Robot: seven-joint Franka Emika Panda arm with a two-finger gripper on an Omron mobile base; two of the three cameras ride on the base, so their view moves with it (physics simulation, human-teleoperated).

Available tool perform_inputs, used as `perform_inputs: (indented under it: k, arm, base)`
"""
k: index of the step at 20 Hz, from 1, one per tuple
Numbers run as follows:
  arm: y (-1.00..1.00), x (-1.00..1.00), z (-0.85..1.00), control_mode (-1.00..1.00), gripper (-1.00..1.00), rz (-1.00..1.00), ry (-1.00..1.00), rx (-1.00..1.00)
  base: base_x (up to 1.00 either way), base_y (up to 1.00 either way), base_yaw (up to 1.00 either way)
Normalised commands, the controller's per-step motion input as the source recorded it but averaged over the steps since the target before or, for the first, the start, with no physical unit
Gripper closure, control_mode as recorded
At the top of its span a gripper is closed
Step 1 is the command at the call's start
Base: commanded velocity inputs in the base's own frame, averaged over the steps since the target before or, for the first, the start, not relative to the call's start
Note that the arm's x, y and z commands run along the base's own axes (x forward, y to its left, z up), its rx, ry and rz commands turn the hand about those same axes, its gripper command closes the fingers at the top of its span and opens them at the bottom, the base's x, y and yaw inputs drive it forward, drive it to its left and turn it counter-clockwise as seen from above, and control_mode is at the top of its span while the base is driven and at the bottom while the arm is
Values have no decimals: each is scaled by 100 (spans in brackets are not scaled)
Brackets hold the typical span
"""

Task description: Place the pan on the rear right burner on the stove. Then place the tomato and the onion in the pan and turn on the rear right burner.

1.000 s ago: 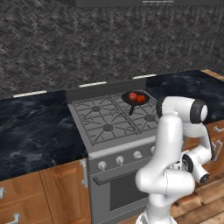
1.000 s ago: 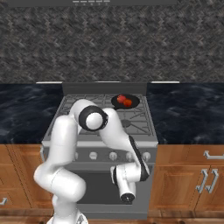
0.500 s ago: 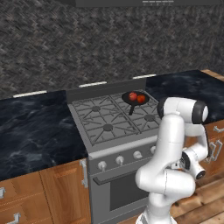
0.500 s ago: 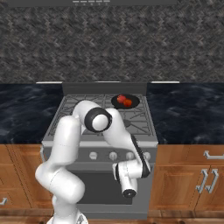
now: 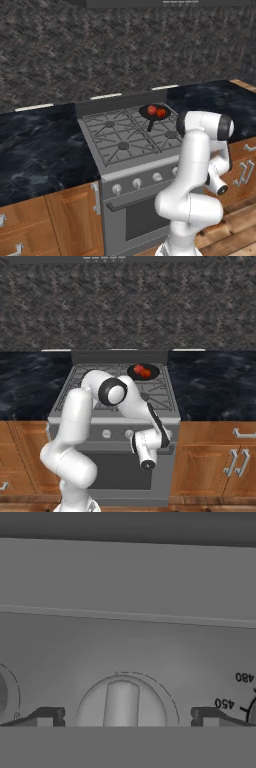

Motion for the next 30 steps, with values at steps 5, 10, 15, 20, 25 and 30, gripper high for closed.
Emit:
perform_inputs:
  k: [5, 10, 15, 20, 25, 30]
  arm:
    - [0, 38, -10, -100, -100, 0, 5, 0]
    - [0, 31, -13, -100, -100, 0, 5, 0]
    - [0, 40, -10, -100, 100, 0, 7, 0]
    - [-8, 14, -10, -100, 100, 0, 2, 0]
    - [-18, 1, -7, -100, 100, 0, 0, 4]
    - [-26, 0, 0, -100, 100, 2, 0, 8]
  base:
    - [0, 0, 0]
    - [0, 0, 0]
    - [0, 0, 0]
    - [0, 0, 0]
    - [0, 0, 0]
    - [0, 0, 0]
